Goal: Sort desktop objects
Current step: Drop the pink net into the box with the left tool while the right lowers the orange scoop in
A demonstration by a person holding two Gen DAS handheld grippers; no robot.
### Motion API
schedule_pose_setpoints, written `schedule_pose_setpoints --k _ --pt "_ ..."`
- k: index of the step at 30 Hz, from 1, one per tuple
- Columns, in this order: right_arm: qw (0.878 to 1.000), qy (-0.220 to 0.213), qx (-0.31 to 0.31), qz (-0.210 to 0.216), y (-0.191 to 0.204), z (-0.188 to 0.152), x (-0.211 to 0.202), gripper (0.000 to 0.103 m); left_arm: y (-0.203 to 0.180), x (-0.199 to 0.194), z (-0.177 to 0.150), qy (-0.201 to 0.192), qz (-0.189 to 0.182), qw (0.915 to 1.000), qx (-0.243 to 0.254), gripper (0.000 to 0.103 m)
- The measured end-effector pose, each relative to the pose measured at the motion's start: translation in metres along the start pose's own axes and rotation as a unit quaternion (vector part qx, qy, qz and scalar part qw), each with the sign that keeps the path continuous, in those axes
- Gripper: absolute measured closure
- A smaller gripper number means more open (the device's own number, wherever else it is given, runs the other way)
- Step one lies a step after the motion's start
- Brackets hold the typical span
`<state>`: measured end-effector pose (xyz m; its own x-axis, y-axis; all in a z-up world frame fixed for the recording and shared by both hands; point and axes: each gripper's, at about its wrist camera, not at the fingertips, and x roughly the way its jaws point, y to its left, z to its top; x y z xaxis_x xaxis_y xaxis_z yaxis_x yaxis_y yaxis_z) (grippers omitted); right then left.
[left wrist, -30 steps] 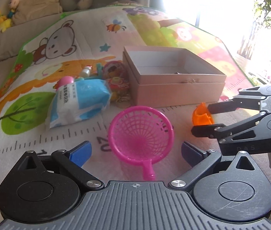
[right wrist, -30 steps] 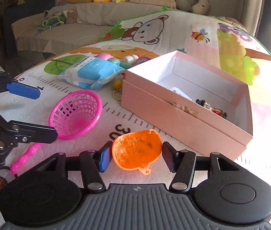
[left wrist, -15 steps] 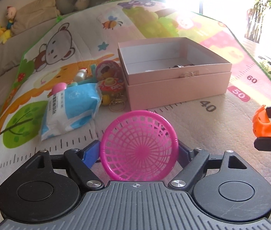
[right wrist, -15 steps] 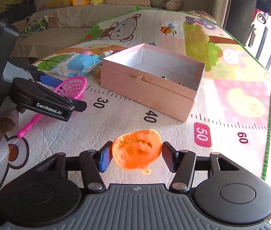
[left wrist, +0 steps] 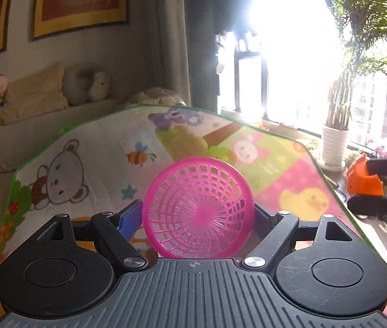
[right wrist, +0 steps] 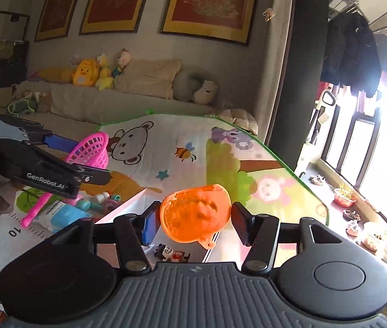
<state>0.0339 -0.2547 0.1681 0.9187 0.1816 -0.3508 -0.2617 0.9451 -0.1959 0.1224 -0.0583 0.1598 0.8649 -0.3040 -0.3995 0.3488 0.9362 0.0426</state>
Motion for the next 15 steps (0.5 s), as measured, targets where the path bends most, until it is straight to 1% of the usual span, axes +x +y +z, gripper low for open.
schedule_pose_setpoints --k 2,3,5,6,9,12,15 --pt "1.0 0.013 0.006 -0.001 -0.004 0.001 0.018 0.047 -0.004 0.039 0.007 0.011 -0.013 0.9998 0.001 0.015" --pt "1.0 0.022 0.009 -0.002 -0.007 0.0 0.028 0.047 -0.004 0.058 0.008 0.027 -0.02 0.9994 -0.001 0.008" --pt "0.999 0.037 0.011 -0.01 -0.011 -0.003 0.044 0.047 0.0 0.083 0.005 0.055 -0.032 0.9978 -0.018 0.007" --pt "0.999 0.044 0.012 -0.015 -0.014 -0.006 0.051 0.047 0.005 0.088 0.001 0.059 -0.032 0.9973 -0.031 0.006" --pt "0.997 0.065 0.022 -0.02 -0.022 -0.015 0.068 0.047 0.021 0.076 -0.016 0.052 -0.022 0.9971 -0.05 0.004" --pt "0.996 0.084 0.022 -0.014 -0.021 -0.023 0.088 0.047 0.031 0.045 -0.045 0.035 0.009 0.9988 -0.034 0.003" --pt "0.993 0.11 0.043 0.017 -0.017 -0.027 0.112 0.047 0.034 0.012 -0.079 0.036 0.023 0.999 -0.014 0.003"
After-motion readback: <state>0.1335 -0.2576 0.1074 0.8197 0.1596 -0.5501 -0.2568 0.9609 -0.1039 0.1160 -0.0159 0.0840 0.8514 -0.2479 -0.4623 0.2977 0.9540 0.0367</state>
